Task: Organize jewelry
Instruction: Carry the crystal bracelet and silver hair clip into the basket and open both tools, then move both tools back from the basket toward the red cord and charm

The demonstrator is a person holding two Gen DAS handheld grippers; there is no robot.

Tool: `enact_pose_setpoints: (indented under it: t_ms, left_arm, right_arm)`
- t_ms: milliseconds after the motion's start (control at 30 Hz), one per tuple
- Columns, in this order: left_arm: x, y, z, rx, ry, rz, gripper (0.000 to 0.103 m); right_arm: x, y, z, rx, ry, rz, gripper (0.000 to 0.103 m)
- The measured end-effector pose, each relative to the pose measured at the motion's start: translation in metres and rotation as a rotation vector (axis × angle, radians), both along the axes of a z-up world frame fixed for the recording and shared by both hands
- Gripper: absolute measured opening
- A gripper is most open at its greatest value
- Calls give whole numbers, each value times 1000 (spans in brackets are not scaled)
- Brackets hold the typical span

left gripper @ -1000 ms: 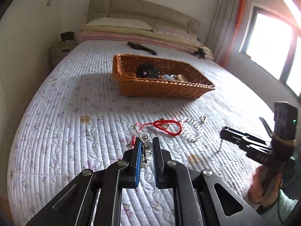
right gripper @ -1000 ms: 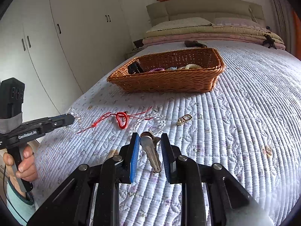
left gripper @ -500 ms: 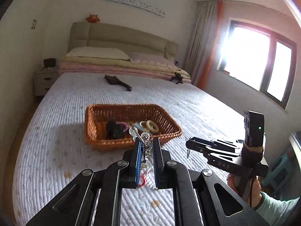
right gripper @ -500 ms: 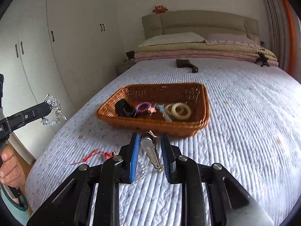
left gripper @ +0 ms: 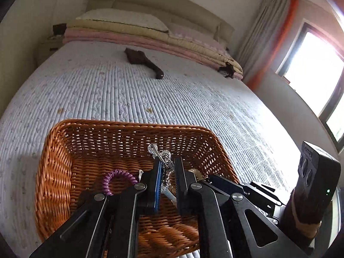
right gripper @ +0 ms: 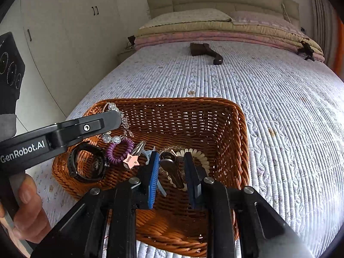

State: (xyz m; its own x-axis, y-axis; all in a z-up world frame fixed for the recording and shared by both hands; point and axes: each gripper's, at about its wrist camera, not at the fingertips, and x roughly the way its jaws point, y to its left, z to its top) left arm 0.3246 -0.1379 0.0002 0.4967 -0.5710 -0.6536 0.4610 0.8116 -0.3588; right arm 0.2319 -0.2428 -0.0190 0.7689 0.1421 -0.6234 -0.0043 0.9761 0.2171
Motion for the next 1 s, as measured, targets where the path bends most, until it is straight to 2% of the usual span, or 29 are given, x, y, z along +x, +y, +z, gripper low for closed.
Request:
enact_pose_setpoints:
  t_ms: [167, 267, 333, 400, 633, 700, 767, 867, 1000]
  left_arm:
    - [2, -9, -16, 35, 16, -4, 11]
    - [-2, -9, -16, 60, -10, -3, 11]
    - [-5, -6, -15, 45, -1, -15, 16]
    - [-8, -1, -12, 33, 5, -18, 35]
    - [-62, 24, 33, 7, -147, -39, 46]
    - [-82, 36, 45, 8, -194, -24, 55]
    - [-105, 50, 54, 24, -250, 10, 60]
    - [-137, 72, 62, 64, -325, 68, 61]
    - [-175, 109, 60, 75, -371, 160, 61]
  right_arm:
    - [10, -1, -12, -15, 30, 1, 26]
    - [9, 1, -13, -50, 28, -7, 26]
    - [7, 1, -12, -41, 27, -7, 26]
    - [5, -3, -10, -25, 25, -8, 26]
    - [-37, -6, 10, 3, -65, -16, 30]
    - [-52, -2, 16, -5, -101, -11, 30]
    - [-73, 4, 22, -35, -136, -13, 33]
    - [-108, 13, 28, -60, -191, -19, 40]
    - [-151, 22, 29, -54, -250, -29, 40]
